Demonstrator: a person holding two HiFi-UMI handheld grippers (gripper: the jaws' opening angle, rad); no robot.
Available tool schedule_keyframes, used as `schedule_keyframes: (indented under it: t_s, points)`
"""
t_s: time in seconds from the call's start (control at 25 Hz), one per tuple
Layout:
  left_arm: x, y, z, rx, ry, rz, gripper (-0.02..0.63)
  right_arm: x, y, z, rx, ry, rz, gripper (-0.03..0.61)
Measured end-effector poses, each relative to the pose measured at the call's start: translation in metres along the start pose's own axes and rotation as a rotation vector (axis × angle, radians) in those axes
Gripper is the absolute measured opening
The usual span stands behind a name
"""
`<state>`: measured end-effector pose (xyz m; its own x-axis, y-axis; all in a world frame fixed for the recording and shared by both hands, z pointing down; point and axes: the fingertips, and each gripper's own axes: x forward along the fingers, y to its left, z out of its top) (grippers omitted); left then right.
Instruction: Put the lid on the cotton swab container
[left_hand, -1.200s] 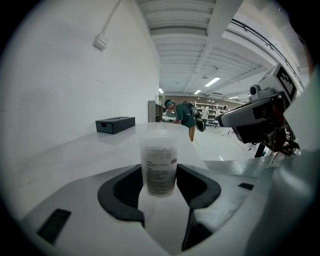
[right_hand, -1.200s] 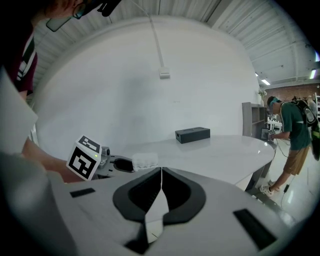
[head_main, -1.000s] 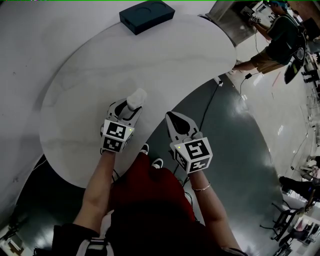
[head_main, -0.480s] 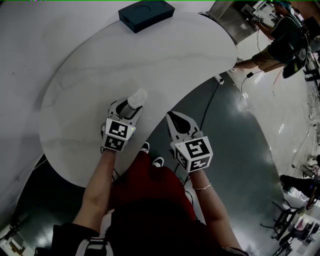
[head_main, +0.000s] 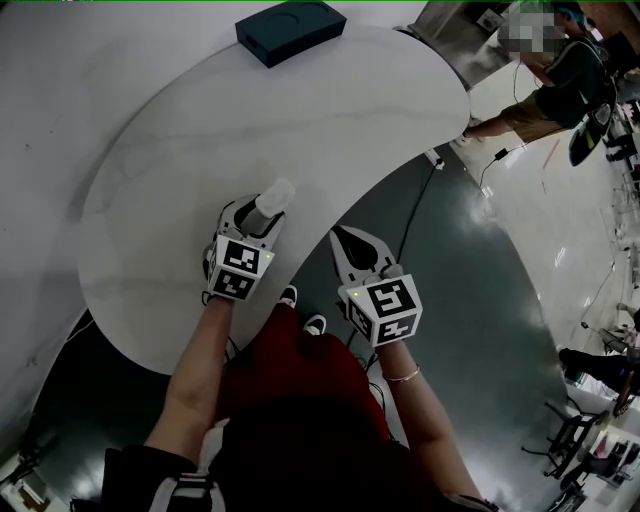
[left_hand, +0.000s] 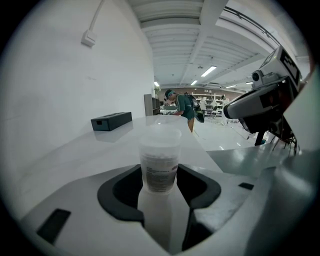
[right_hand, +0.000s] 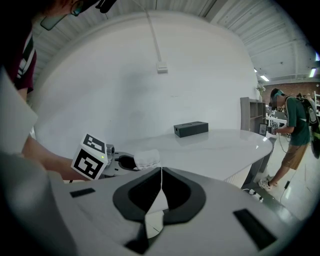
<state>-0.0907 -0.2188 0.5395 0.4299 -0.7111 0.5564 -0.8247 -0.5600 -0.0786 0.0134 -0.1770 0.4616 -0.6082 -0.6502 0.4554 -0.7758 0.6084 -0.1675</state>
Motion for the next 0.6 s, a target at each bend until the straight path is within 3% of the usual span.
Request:
schedule_keyframes:
  t_s: [0.32, 0.6]
  points:
    - [0.001, -0.002, -0.002, 0.002, -0.009, -0.024, 0.232, -0.006, 0.002, -0.003, 0.004, -0.005, -0.017, 0.017]
    - [-0.012, -0.002, -0.007, -0.061, 0.002, 0.008, 0.233, -0.018, 0.004, -0.005, 0.014, -0.020, -0.029, 0.017]
